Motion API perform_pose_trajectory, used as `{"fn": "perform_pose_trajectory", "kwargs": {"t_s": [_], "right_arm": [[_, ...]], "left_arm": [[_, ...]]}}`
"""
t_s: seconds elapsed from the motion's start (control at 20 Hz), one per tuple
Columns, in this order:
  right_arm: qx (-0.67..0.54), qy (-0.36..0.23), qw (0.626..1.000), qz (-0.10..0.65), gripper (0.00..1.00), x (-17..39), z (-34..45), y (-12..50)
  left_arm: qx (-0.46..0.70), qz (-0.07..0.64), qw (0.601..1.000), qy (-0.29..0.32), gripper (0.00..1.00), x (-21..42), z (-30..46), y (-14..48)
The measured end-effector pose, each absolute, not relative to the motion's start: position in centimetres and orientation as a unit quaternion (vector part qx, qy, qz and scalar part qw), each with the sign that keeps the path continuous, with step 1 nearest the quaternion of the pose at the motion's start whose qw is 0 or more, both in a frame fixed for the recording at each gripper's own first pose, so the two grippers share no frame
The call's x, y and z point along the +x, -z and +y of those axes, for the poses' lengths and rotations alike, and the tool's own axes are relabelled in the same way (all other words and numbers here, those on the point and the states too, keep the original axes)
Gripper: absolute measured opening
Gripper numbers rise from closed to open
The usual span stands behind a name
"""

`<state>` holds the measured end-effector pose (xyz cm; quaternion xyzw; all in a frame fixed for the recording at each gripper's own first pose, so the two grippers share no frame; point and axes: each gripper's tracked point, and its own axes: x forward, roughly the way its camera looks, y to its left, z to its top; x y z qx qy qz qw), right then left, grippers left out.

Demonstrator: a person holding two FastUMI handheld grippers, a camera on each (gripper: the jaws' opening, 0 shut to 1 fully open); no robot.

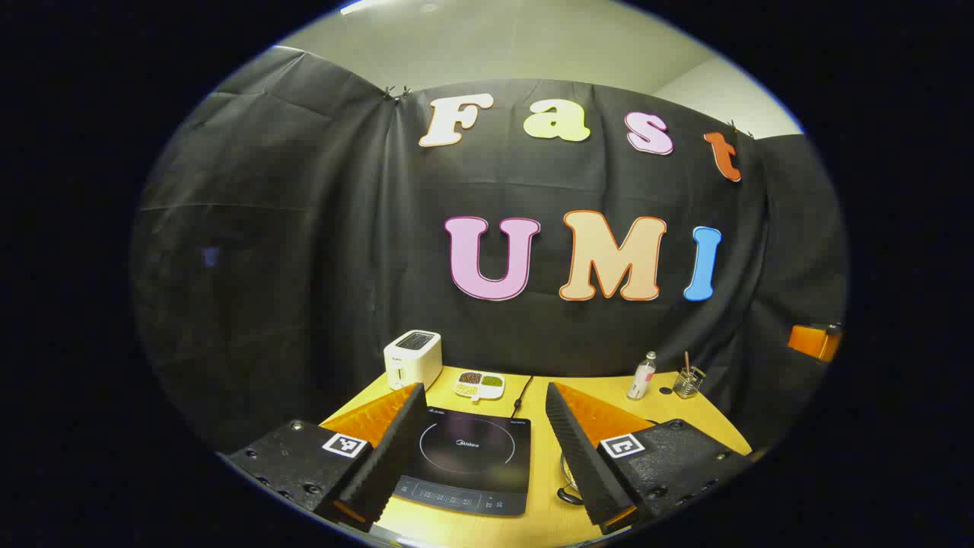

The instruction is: First push the handle of the pot to place it horizontally, then grasp the pot with both hands and set it on the induction cooktop.

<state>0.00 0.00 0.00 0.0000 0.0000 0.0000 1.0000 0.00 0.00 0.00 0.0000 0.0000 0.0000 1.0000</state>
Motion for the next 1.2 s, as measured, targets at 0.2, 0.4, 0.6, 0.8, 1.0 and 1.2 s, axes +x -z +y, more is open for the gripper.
{"fn": "perform_pose_trajectory", "kwargs": {"t_s": [0.2,0.4,0.6,0.8,1.0,1.2], "right_arm": [[0.004,0.001,1.0,-0.003,0.93,0.1,-0.3,-0.5],[-0.008,0.013,1.0,-0.003,0.93,0.1,-1.1,-0.4],[0.005,0.008,1.0,-0.003,0.93,0.2,-0.8,-0.5],[0.015,0.008,1.0,-0.001,0.99,0.1,-0.7,-0.2],[0.023,0.007,1.0,0.007,0.93,0.1,-0.3,0.7],[0.025,-0.002,1.0,0.017,0.91,0.0,0.8,1.5]], "left_arm": [[-0.004,0.002,1.0,0.006,0.92,0.4,-0.2,0.0],[-0.001,0.005,1.0,0.0,0.92,0.5,0.3,0.2],[0.004,0.004,1.0,-0.002,0.92,0.3,0.5,0.2],[0.013,0.006,1.0,-0.007,0.92,0.1,1.1,0.4],[-0.001,0.015,1.0,-0.004,0.92,0.1,1.2,1.1],[0.003,0.018,1.0,-0.008,0.96,-0.1,1.9,1.3]]}}
